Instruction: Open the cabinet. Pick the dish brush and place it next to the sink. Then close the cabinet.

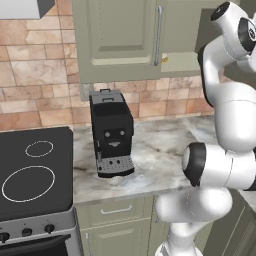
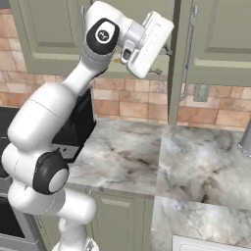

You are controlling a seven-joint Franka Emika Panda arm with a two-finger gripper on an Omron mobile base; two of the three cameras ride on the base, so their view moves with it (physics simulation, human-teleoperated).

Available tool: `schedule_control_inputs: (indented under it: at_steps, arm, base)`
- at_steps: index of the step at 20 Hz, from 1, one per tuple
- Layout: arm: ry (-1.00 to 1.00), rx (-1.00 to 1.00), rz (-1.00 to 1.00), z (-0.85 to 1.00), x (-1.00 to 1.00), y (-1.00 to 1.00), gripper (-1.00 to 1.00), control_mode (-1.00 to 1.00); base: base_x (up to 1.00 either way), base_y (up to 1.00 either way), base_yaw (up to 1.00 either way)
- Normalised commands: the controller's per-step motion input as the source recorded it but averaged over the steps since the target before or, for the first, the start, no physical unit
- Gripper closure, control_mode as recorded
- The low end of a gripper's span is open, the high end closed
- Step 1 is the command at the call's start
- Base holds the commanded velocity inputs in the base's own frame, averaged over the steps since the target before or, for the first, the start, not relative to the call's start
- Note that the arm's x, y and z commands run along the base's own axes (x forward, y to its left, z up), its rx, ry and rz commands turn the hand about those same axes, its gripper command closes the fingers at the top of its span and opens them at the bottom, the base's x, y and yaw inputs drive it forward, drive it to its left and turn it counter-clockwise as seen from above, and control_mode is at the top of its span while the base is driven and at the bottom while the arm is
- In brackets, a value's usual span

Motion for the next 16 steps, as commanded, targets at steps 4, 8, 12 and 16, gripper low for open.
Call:
schedule_control_inputs:
  at_steps: [4, 8, 12, 16]
  arm:
    - [0.0, 0.04, 0.0, -0.04, -0.14, -0.31, -1.0, -1.0]
    - [0.0, 0.02, 0.0, -0.08, -0.01, 0.2, -1.0, -1.0]
    - [0.05, 0.0, 0.02, 0.01, 0.0, 0.38, -1.0, -1.0]
    - [0.08, 0.0, 0.11, 0.1, -0.04, 0.43, -1.0, -1.0]
  base:
    - [0.0, 0.0, 0.0]
    - [0.0, 0.0, 0.0]
    - [0.0, 0.0, 0.0]
    - [0.0, 0.0, 0.0]
